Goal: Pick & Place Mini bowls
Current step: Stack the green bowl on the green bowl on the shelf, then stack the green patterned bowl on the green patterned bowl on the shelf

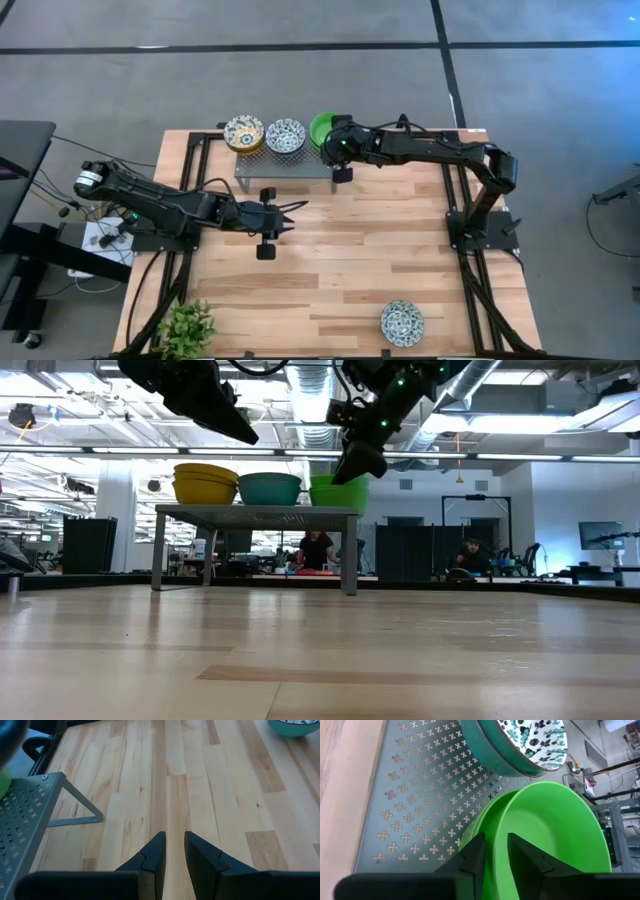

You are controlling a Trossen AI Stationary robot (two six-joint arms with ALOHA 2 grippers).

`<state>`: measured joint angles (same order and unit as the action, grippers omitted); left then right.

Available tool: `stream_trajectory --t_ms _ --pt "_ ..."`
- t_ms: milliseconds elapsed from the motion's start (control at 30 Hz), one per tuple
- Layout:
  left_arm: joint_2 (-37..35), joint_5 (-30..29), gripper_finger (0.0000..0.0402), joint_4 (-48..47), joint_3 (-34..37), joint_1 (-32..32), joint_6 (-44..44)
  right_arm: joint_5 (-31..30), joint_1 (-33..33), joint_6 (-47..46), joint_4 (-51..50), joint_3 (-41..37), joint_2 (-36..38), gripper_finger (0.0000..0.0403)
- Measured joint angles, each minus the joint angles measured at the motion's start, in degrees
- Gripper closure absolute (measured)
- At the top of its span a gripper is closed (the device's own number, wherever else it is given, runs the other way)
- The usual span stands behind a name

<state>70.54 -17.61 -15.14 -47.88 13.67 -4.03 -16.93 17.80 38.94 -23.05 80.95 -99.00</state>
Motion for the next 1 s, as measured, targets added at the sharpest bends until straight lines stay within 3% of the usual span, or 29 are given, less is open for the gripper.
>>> stream_trajectory --t_ms 300,633,833,1000 --pt "0.00 0.00 0.0330 0.02 0.00 0.00 0.00 -1.06 -0.93 0.01 -0.14 0.32 0.00 0.0285" --pt "0.00 0.00 0.0330 0.02 0.00 0.00 -0.01 -2.64 -3.19 0.61 -0.70 5.91 0.00 0.0247" --pt "0.00 0.00 0.0330 0.02 0.00 0.00 0.00 -6.15 -6.42 0.53 -7.50 10.21 0.00 0.0241" --pt "0.00 0.00 0.0330 0.02 0.00 0.00 -0.02 -9.26 -11.46 -3.00 -20.30 14.81 0.02 0.0247"
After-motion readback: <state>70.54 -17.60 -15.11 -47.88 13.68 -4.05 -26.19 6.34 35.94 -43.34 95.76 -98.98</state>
